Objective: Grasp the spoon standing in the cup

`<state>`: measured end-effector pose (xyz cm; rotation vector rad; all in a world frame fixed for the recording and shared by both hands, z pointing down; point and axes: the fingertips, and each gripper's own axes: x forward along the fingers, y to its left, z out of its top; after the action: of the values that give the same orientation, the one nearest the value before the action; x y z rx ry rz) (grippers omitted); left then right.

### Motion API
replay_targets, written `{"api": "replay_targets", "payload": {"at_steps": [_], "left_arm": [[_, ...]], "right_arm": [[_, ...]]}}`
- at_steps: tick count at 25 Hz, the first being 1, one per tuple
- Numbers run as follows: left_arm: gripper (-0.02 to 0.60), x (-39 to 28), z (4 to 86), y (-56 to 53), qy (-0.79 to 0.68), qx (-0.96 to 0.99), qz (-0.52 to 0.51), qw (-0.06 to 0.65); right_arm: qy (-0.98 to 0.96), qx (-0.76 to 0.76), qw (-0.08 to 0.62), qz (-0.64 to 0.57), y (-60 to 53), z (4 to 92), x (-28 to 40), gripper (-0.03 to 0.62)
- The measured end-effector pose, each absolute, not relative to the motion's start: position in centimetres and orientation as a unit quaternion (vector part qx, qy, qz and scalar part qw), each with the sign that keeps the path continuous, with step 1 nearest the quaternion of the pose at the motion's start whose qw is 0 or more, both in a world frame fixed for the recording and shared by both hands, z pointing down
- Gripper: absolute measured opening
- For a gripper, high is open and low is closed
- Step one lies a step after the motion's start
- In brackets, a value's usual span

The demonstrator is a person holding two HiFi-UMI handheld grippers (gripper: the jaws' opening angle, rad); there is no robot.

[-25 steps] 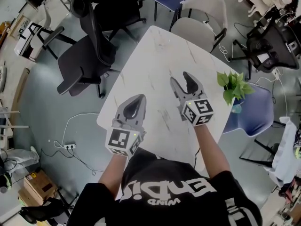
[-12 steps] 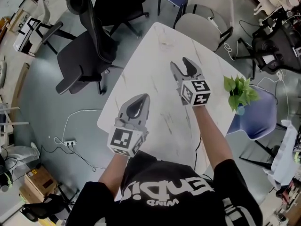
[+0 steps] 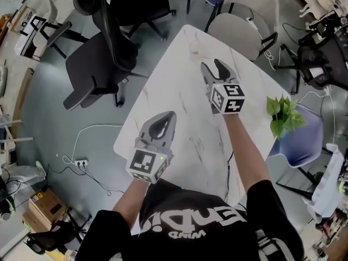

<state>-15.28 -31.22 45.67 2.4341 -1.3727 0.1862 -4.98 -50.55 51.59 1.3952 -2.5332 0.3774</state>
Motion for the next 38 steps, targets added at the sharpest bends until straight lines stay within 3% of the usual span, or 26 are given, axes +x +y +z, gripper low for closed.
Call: {"api": "replay_targets", "payload": {"at_steps": [28,38], "left_arm": [[0.014,-16.6,49.1,-31.8,-0.482,0.848,0.079,0.204],[0.014,-17.1,49.0,-31.2,-0.49,0.844,0.079,0.205]], "right_arm": [[-0.849,0.492,0.141,0.13,-54.1,54.1,-6.1,0.041],[-0.844,0.5,0.152,0.12,-53.7,53.7,-5.8,0.038]]}}
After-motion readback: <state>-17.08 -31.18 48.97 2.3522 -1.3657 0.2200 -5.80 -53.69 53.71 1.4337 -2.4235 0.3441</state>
